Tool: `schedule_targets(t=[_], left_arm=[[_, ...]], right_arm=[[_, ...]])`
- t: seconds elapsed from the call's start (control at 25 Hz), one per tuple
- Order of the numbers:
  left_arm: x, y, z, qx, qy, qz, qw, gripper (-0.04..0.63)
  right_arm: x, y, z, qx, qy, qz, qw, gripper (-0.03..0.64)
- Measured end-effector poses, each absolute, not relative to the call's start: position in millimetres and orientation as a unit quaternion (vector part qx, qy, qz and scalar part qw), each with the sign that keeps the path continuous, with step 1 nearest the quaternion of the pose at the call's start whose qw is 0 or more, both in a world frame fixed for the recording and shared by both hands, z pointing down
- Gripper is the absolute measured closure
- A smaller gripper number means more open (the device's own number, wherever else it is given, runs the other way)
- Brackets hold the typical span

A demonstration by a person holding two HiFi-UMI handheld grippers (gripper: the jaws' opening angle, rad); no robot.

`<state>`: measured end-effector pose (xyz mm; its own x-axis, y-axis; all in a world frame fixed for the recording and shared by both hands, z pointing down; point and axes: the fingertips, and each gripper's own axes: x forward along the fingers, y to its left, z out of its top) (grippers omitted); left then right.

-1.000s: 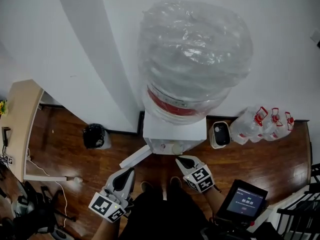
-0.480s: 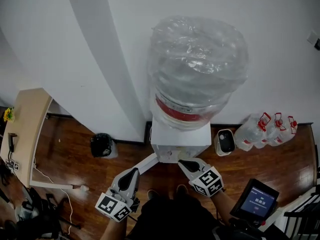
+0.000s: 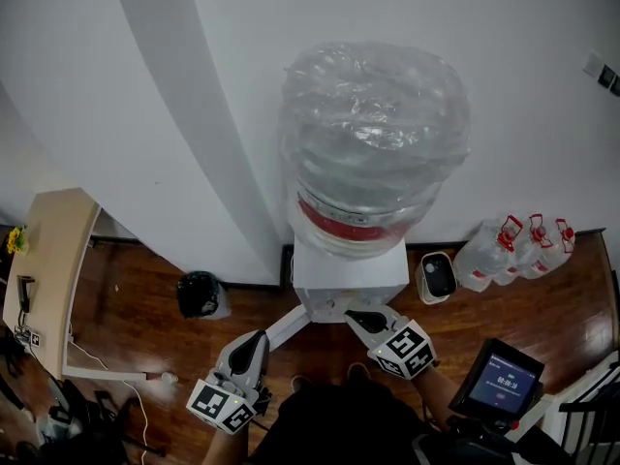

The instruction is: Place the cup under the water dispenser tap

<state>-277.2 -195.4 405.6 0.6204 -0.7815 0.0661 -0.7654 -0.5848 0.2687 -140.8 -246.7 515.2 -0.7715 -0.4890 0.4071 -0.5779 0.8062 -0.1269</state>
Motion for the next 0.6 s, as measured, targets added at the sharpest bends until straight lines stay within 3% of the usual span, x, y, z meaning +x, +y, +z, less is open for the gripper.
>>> schedule_targets(t=[0.6], left_arm=[[-281.4, -202.9, 410.2, 0.886, -0.441, -0.023, 0.14, 0.589]], right_arm=[[-139.1, -254.3, 515.1, 0.294, -0.93, 0.119, 0.184, 0.617]])
